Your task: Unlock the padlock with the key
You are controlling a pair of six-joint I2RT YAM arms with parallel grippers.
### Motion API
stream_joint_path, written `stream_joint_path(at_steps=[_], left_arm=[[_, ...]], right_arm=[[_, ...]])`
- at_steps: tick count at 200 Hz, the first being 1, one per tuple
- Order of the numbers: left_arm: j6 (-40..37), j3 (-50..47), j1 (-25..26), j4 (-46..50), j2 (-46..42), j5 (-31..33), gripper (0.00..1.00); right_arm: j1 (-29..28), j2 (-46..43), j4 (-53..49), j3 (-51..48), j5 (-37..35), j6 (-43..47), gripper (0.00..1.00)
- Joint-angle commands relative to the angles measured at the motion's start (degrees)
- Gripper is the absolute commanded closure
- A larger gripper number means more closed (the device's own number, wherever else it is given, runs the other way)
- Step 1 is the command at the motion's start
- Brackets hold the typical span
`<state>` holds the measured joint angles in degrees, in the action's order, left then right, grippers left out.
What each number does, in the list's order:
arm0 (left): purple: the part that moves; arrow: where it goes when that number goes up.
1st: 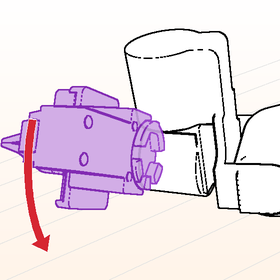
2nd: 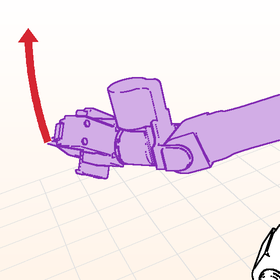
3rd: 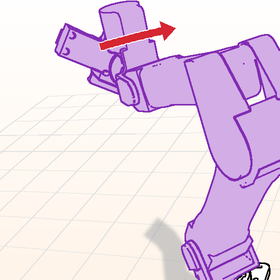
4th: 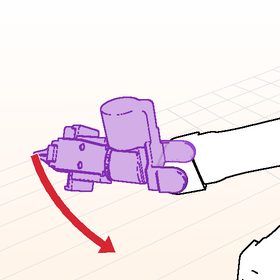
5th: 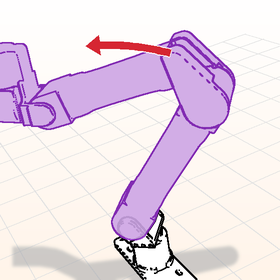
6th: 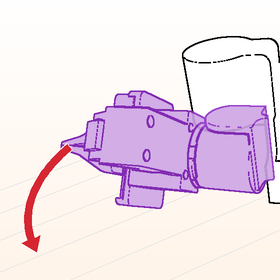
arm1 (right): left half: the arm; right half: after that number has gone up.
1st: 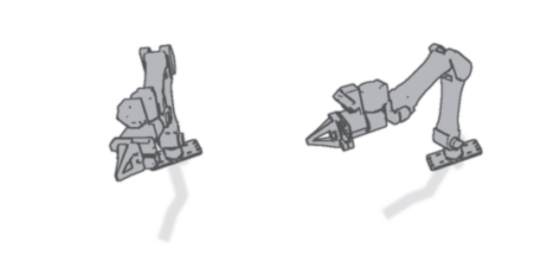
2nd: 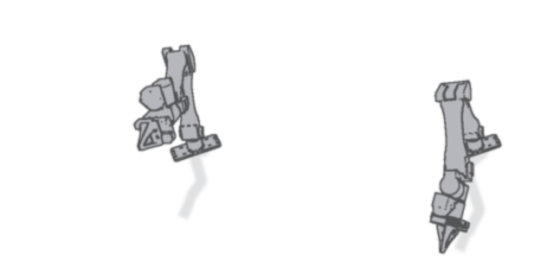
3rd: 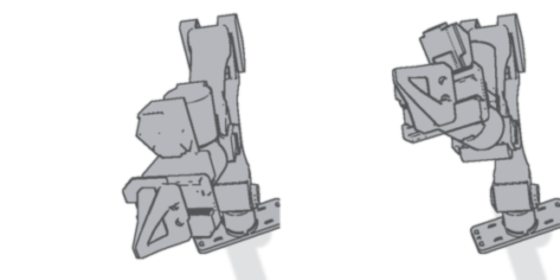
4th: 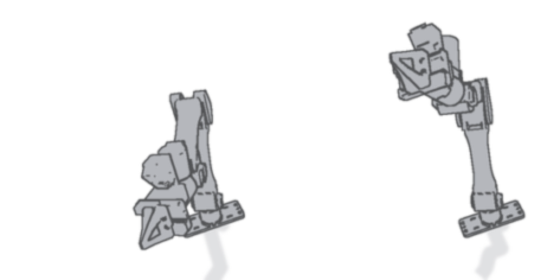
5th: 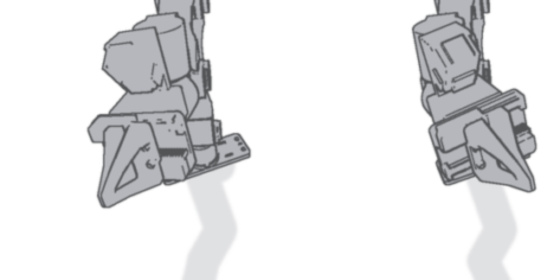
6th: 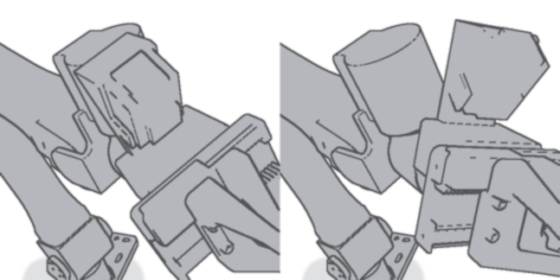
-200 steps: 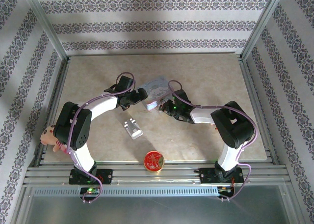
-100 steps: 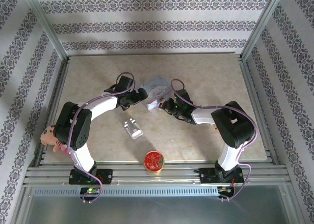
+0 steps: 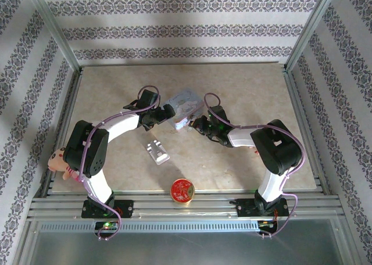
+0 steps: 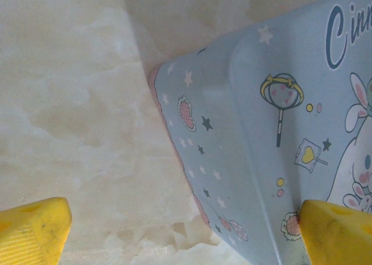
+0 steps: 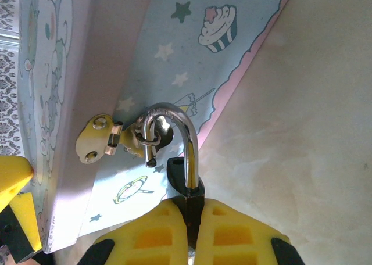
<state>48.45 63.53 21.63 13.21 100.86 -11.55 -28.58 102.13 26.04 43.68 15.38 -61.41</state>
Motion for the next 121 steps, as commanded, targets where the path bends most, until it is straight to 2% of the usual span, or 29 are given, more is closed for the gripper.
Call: stream_joint_path(at_steps=[1,29,121], left_arm=[[-0.11,-1.57,-1.00,2.96,-0.21,0.83,0.01],[-0.15,-1.82,-1.06,2.89,-0.22,0.92,0.01],[-0.28,-1.67,-1.00,2.87,-0.41,1.17,0.01]], right_arm=[[1.11,-0.79,3.26,-0.70,-0.41,-0.57,1.00],[0.94,-0.26,2.70,-0.31,-1.41,1.32,1.00],[-1.77,-2.28,-10.65,2.15,-12.37,9.18,1.00]])
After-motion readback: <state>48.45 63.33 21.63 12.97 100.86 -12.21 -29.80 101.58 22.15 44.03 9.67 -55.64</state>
